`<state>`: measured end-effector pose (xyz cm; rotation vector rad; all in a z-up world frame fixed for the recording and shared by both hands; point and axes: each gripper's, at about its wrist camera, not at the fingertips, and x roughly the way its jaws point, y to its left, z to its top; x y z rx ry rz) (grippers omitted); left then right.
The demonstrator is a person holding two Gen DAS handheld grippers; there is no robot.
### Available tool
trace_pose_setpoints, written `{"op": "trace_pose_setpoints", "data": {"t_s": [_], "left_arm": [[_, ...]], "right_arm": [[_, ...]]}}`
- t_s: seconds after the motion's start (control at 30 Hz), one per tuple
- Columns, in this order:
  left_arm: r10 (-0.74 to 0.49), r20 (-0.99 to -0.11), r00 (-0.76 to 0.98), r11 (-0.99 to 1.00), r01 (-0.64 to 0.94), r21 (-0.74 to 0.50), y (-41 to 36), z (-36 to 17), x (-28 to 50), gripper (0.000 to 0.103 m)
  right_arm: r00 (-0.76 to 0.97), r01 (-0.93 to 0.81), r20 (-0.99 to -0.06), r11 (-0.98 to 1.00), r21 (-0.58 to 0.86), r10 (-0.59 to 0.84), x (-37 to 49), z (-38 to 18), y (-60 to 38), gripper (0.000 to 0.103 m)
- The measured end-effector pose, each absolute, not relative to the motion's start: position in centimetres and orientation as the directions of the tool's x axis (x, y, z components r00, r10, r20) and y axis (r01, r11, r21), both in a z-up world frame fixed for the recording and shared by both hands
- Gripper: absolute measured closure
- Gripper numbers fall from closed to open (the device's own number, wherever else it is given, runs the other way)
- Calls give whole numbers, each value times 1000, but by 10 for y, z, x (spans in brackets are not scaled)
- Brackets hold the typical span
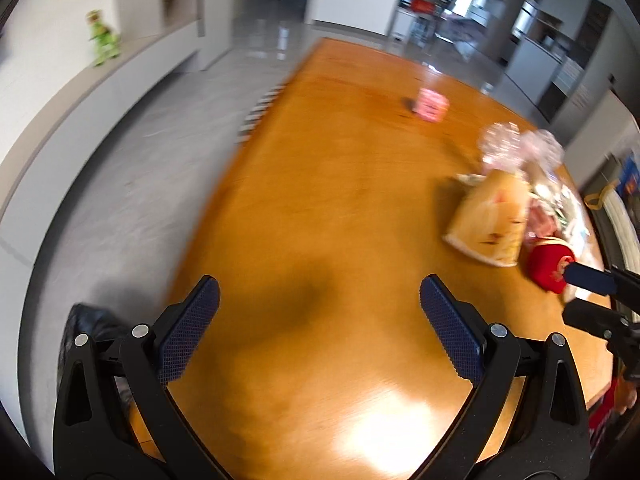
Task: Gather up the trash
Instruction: 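Grasp the paper cup with left gripper while right grasps the red pouch, then carry paper cup with left gripper while right carries red pouch into trash bag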
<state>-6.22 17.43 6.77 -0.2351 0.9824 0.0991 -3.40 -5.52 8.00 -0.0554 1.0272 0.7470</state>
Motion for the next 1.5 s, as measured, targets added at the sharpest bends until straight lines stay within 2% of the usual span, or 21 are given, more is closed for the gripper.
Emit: {"op": "trace_pose_setpoints", "data": {"t_s": [0.2,0.5,0.7,0.73,0.77,1.13,1.17,1.2,1.3,1.5], "left_arm": [[-95,-835,542,987,-60,-151,105,73,-13,6],[-82,-861,501,996,63,-57,25,46,64,6],[-73,-865,497,997,63,-49,26,24,77,7],[-76,-861,502,997,61,-53,28,23,76,10],[-79,-860,503,997,61,-56,30,21,76,20],[-118,-830,545,993,60,-102,59,41,41,20],[-119,-826,551,993,57,-105,61,43,36,20],[-121,-821,558,992,52,-111,64,46,31,20],[-129,-808,576,990,33,-134,75,54,16,20],[-132,-780,612,983,-22,-183,108,61,-23,20]], "right_arm": [[349,-506,-812,823,257,468,-5,71,-120,43],[358,-486,-828,843,230,432,31,48,-147,37],[353,-517,-854,840,163,383,37,33,-137,36],[352,-520,-856,840,157,378,38,31,-136,36],[350,-524,-857,837,157,380,39,29,-135,36],[345,-580,-868,808,102,357,26,30,-113,37],[350,-587,-871,806,82,344,23,29,-110,48],[346,-599,-875,798,72,339,20,27,-106,54],[338,-600,-866,793,104,369,12,32,-104,68],[302,-584,-839,784,212,452,-21,41,-97,71]]}}
